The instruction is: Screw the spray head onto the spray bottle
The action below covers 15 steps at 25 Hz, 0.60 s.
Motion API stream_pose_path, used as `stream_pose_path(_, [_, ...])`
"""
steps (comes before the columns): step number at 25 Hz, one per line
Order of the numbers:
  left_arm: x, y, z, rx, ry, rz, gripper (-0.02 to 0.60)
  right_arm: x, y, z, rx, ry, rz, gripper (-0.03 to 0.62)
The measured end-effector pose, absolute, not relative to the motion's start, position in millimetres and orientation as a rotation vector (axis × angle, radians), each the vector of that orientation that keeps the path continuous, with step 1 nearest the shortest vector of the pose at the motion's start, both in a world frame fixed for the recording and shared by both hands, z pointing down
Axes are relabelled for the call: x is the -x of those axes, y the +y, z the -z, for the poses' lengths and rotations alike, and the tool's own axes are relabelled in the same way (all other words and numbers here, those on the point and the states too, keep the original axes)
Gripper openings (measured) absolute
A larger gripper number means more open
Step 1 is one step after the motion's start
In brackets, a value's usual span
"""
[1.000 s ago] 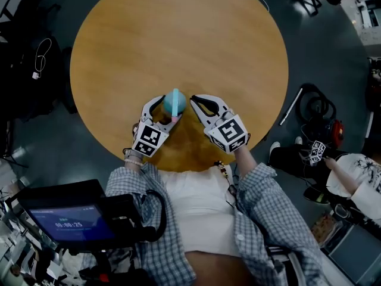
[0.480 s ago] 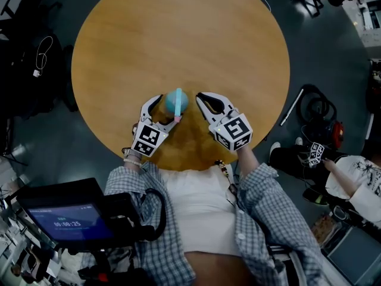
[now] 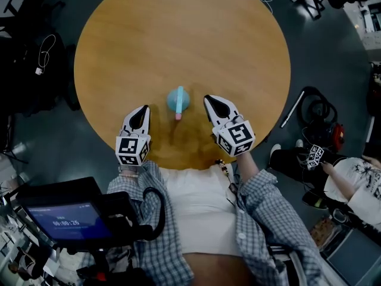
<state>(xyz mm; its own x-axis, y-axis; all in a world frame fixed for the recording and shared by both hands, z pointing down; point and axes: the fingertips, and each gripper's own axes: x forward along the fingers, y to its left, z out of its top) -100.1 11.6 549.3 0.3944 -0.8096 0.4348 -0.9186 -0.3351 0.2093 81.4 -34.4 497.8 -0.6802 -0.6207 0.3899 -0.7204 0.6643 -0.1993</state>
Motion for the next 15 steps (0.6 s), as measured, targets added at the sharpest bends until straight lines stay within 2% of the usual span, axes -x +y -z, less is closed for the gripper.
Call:
stream_pose_path(4, [97, 31, -527, -2.203, -1.498, -0.222, 0.003, -75, -7, -488, -1.106, -2.612, -0.557, -0.005])
stream_pose_path(15, [68, 46, -518, -2.271, -1.438, -0.241, 0.003, -73, 14, -486, -1.105, -2.583, -0.512, -0.006])
